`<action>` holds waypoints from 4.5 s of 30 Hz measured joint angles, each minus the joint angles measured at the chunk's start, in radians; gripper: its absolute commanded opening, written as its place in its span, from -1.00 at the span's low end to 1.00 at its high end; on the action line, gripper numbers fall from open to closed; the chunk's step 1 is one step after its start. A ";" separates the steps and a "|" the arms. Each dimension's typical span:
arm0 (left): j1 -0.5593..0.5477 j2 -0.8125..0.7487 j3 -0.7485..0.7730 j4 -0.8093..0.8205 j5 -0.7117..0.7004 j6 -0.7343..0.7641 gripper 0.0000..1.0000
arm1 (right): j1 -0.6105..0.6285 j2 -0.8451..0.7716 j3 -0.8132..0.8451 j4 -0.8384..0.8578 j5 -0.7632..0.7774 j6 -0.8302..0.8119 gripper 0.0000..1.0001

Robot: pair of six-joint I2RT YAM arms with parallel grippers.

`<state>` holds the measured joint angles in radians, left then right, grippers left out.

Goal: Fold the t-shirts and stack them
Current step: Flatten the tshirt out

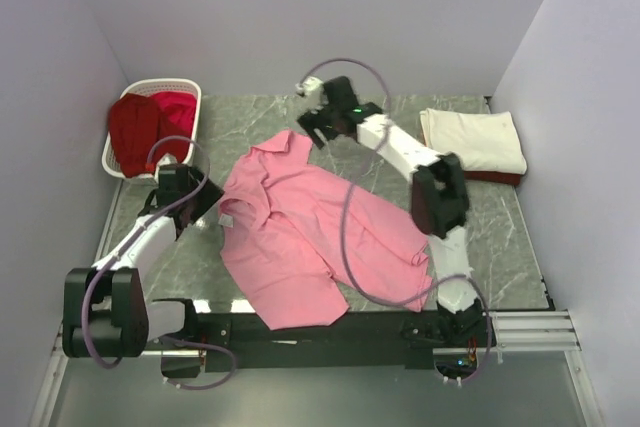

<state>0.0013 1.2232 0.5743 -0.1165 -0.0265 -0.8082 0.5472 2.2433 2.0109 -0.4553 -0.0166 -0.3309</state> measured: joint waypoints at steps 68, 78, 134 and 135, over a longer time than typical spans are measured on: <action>-0.440 -0.304 0.126 -0.110 0.486 0.612 0.51 | -0.375 -0.400 -0.479 -0.269 -0.265 -0.375 0.06; -0.866 -0.152 0.127 -0.154 0.293 0.630 0.49 | -0.444 -0.760 -1.035 -0.356 -0.319 -0.733 0.06; -0.909 -0.200 0.127 -0.161 0.119 0.642 0.54 | -0.414 -0.136 -0.391 -0.315 -0.243 -0.226 -0.05; -0.909 -0.198 0.127 -0.161 0.119 0.642 0.54 | -0.414 -0.131 -0.389 -0.314 -0.242 -0.218 -0.10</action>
<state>-0.9073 1.0248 0.7017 -0.2771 0.0921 -0.1658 0.1329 2.1120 1.6218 -0.7696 -0.2584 -0.5488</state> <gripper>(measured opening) 0.774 0.484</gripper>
